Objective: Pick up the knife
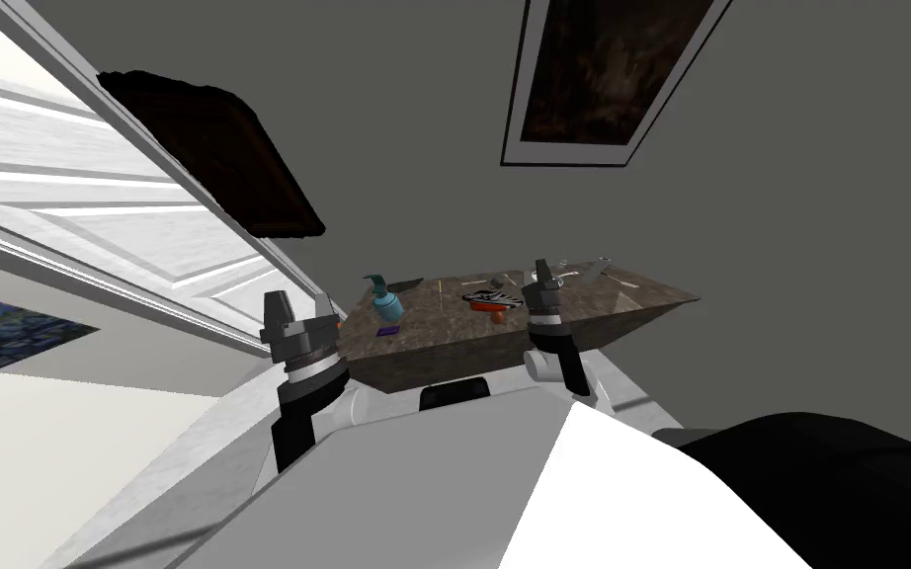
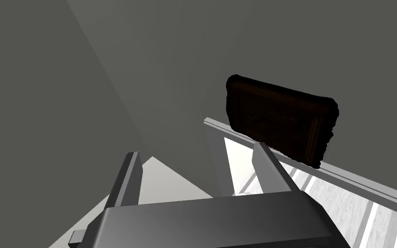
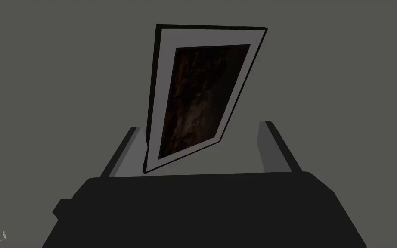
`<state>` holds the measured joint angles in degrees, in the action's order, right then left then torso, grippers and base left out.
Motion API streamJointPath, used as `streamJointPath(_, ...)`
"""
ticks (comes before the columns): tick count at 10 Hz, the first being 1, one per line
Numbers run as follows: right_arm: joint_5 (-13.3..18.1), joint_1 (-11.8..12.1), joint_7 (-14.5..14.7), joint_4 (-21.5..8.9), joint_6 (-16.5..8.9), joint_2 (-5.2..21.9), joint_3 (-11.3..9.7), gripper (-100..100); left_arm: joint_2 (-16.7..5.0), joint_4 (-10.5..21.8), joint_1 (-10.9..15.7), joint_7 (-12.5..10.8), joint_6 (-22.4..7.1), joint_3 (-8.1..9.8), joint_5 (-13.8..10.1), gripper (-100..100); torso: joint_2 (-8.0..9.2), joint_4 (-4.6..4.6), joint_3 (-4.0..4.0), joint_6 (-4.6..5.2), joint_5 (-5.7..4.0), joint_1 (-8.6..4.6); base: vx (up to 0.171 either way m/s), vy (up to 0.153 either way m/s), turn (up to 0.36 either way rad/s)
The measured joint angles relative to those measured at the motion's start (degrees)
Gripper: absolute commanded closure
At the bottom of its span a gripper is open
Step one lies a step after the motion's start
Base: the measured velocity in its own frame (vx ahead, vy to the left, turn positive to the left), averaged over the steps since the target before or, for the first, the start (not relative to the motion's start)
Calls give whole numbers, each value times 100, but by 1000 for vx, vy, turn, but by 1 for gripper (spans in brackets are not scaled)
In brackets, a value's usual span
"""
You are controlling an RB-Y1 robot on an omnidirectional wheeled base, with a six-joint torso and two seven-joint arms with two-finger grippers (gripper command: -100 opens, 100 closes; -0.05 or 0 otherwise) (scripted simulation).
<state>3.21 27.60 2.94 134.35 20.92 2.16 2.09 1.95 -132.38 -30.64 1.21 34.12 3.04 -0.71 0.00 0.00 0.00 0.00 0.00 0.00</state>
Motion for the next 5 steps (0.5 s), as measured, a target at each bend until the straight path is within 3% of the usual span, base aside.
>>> streamJointPath(5,-246,139,643,-269,370,533,-396,-100,0,0,1,0,0,0,0,0,53,13,32,1,2,9,-131,36,167)
